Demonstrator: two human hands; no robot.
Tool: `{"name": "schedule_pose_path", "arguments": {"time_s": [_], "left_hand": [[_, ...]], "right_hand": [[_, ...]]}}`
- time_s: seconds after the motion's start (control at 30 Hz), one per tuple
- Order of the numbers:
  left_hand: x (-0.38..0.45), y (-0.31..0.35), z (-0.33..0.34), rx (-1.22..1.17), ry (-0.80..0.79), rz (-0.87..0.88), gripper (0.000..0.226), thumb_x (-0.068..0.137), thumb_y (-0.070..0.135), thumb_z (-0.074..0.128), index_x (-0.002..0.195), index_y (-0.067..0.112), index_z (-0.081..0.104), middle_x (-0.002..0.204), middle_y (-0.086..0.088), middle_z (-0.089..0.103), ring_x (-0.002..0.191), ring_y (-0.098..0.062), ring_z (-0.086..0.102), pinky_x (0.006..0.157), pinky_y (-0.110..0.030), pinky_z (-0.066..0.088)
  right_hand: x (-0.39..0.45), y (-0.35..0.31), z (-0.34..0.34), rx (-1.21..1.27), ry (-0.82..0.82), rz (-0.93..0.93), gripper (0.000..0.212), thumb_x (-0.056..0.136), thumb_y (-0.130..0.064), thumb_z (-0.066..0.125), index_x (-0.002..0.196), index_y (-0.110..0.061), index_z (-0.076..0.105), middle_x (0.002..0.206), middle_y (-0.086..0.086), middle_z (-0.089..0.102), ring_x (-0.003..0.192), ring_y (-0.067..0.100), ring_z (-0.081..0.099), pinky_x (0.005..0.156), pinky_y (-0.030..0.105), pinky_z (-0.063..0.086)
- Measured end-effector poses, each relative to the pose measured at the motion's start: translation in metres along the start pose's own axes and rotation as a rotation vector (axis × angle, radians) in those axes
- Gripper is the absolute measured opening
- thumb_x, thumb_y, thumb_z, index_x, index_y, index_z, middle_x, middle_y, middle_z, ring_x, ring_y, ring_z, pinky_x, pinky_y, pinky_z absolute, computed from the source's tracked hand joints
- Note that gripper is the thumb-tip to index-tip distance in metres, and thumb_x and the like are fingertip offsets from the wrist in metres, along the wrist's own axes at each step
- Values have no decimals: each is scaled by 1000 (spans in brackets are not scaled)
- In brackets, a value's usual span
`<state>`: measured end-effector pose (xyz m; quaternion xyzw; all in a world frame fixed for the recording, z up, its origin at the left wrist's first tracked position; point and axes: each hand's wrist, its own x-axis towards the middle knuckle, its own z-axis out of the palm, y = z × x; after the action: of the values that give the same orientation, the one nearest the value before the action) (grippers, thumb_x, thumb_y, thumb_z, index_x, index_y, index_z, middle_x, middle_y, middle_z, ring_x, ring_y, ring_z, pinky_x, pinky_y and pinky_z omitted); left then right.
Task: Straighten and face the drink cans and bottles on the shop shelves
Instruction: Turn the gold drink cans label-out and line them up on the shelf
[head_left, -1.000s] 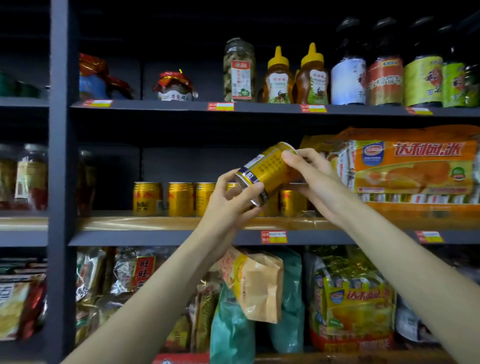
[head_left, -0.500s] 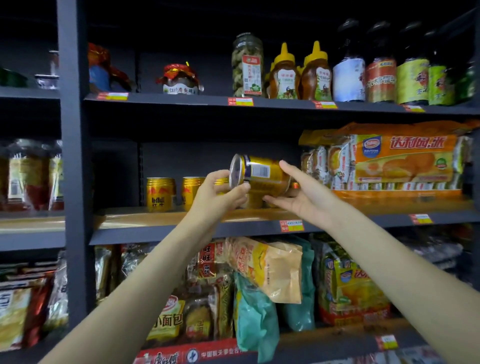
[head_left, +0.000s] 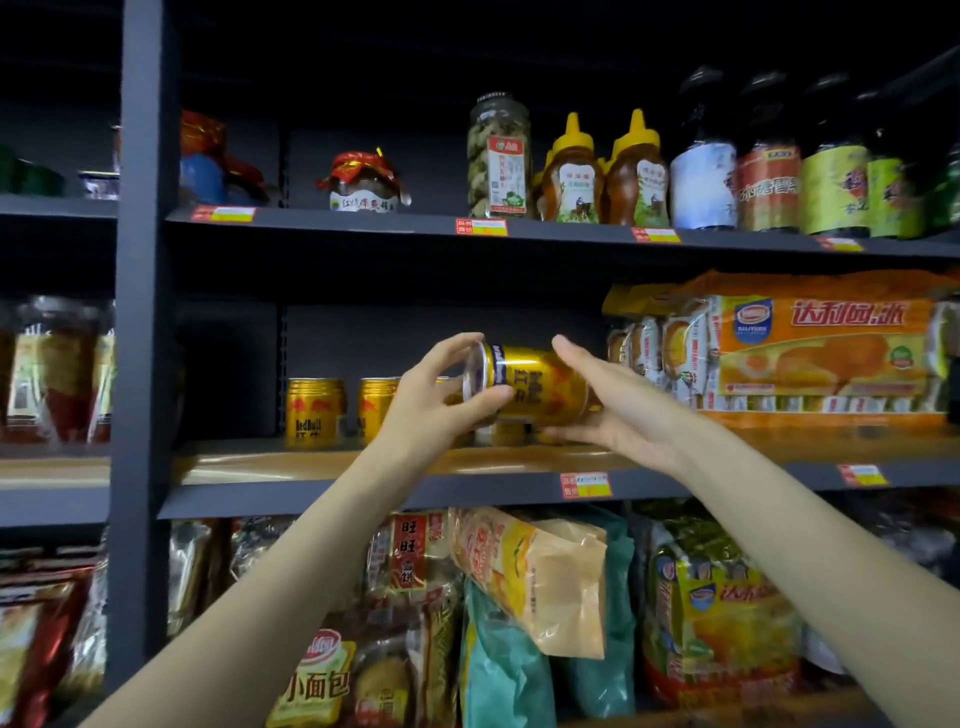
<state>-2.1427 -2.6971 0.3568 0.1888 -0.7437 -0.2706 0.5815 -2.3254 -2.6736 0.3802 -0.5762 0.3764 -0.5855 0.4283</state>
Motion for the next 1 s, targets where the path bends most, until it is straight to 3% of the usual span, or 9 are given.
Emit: {"name": "schedule_pose_path", "arguments": {"time_s": [0.2,0.27,0.33,0.43,0.63,0.7,0.83,0.93,1.0], "left_hand": [[17,-17,23,-5,11,-51,71,73,33,71,136,29,39,125,8,53,108,-11,60,86,-28,53],[23,-23,37,-125,29,-99,54,77,25,71,127,19,51,116,3,62,103,-15,64,81,-24,55],[28,-26,46,-3,129,16,43,77,19,73,118,20,58,111,4,65,104,-11,63,82,-21,54],[35,-25,49,181,172,179,61,72,16,78,126,22,50,122,6,57,110,-4,55,84,-18,51],[39,-29,31,353,38,256,73,72,21,78,135,24,42,133,8,49,123,-8,47,97,-33,48],[42,-27,30,361,20,256,73,75,17,77,136,25,40,132,10,49,122,-8,47,95,-28,49],[44,-20,28,106,-54,22,67,77,25,70,135,33,37,126,8,52,106,-9,62,85,-17,52],[46,-23,28,-287,-82,-222,58,81,28,62,134,15,43,114,-6,62,93,-15,69,78,-21,55],[46,-27,28,-360,-92,-272,49,84,25,60,128,6,49,107,-8,67,89,-14,70,74,-19,55]], "right_hand": [[16,18,-27,195,-19,-58,24,86,-30,62,102,-12,62,108,14,63,99,26,64,76,39,58],[23,21,-37,263,-53,-88,30,83,-28,63,107,-10,60,114,16,61,102,27,63,77,41,58],[33,21,-44,313,-82,-87,43,81,-27,64,118,-7,56,124,19,57,108,30,61,80,43,58],[45,23,-47,391,-168,-20,42,88,-27,58,125,-8,53,126,20,56,109,34,61,84,47,56],[50,27,-45,473,-255,-16,39,89,-25,56,127,-15,52,129,23,51,104,38,63,75,42,58],[53,25,-44,470,-218,-73,41,87,-23,58,127,-15,53,130,20,52,103,37,64,75,43,58],[57,19,-36,324,-23,-354,50,70,-20,69,118,-20,56,125,10,58,105,25,64,80,36,58],[53,19,-30,65,84,-573,45,68,-20,74,108,-29,56,121,-3,58,108,14,62,86,31,54],[49,21,-26,0,58,-613,42,69,-17,75,105,-29,57,118,-7,58,106,13,63,86,32,54]]}}
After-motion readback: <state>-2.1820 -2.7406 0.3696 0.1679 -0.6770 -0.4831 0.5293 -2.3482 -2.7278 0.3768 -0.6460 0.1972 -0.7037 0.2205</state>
